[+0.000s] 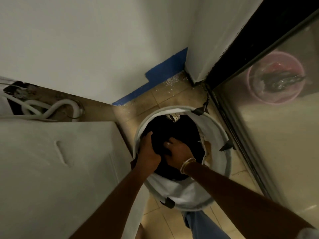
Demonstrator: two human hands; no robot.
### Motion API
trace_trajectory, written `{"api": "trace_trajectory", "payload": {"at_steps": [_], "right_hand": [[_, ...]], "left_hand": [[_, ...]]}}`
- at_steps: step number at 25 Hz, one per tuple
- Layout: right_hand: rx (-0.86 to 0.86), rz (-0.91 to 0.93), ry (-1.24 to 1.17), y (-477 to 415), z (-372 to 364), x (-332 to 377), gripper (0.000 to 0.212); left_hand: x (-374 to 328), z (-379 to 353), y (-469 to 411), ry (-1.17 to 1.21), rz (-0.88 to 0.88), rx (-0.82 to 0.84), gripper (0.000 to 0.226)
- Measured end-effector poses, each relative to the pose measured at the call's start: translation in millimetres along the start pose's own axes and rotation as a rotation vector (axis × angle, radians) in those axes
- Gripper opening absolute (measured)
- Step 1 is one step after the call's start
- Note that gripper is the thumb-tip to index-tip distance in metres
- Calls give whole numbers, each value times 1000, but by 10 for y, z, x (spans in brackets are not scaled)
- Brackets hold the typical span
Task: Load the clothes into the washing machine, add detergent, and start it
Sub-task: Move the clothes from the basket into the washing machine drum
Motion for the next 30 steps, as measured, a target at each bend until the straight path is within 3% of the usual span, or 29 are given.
{"api": "trace_trajectory", "payload": {"at_steps": [3, 6, 9, 13, 15, 18, 20, 22, 24, 25, 27, 30], "right_hand": [[-289, -35, -397, 303, 742, 151, 19], [-393, -68, -750, 448, 1348, 408, 21], [-394, -42, -921, 582, 1789, 688, 20], [-549, 35, -772, 933, 2350, 1010, 39], [-622, -83, -820, 1151, 2472, 1081, 39], [-715, -370, -1078, 1488, 2399, 1000, 26], [-584, -518, -1332, 1700, 2203, 1058, 40], [-365, -547, -1685, 1872, 1972, 1346, 60], [-233, -561, -1773, 2017, 1848, 1682, 81], [-226, -582, -1754, 2108, 1850, 1888, 81], [-255, -552, -1753, 2203, 1942, 2251, 61], [-180, -366, -1877, 2339, 2226, 3145, 35]], "left_hand": [[-239, 50, 243, -279, -139, 140, 119], [-666, 207, 535, -214, -363, 146, 140], [-999, 510, 801, 17, -363, 95, 104], [-1294, 928, 1222, 174, -396, -35, 59], [-1346, 1130, 1481, 268, -418, -107, 51], [-1431, 1428, 1974, 398, -479, -166, 50], [-1428, 1631, 2338, 580, -432, -131, 59], [-1444, 1868, 2733, 770, -411, -91, 58], [-1450, 2170, 3161, 927, -419, -79, 49], [-1414, 2361, 3405, 995, -409, -79, 47], [-1319, 2644, 3764, 1128, -404, -48, 51], [-1078, 3055, 4329, 1292, -451, 42, 46]]}}
Point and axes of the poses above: each hand's wrist, its own y-axis away from the middle knuckle, its own z-axis out of the back of the hand, x = y × z, the point moved 7 cm from there along -y, towards the middle knuckle, and after that the axes turned 5 degrees about y, right-handed, at the moved point
